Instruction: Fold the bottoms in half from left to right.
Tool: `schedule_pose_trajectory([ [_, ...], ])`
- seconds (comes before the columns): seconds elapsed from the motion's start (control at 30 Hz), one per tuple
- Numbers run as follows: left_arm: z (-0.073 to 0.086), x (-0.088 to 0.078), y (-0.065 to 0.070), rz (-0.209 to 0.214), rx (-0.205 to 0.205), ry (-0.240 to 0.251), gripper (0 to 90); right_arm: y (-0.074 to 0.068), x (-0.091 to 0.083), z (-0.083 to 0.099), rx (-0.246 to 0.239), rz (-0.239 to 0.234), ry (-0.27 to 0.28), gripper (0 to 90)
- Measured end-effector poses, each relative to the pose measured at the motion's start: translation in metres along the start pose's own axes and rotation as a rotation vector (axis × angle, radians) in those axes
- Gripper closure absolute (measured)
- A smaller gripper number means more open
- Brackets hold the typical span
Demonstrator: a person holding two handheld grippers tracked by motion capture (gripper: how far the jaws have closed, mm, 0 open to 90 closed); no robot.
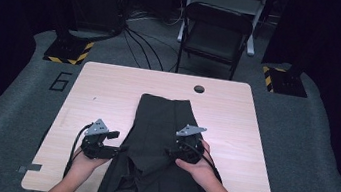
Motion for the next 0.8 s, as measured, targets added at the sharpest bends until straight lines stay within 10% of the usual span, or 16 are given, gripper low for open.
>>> schedule_pose_trajectory([
  [0.43,0.002,0.001,-0.012,-0.03,-0.022,0.001,24.2,0.006,0.007,0.06,-0.036,0.052,-0.132,37.8],
  [0.8,0.004,0.005,-0.015,-0.026,-0.046,0.002,20.9,0.014,-0.002,0.036,0.024,0.051,-0.034,45.4],
])
Point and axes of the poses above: each handheld gripper's, and its own axes: x roughly forward along the jaws, z roughly out of its underside, y roughly to its right, the point moved 9 cm from there along x, roughly forward along the jaws, and after that the axes turned 15 degrees about -y, right-handed, at the moved point
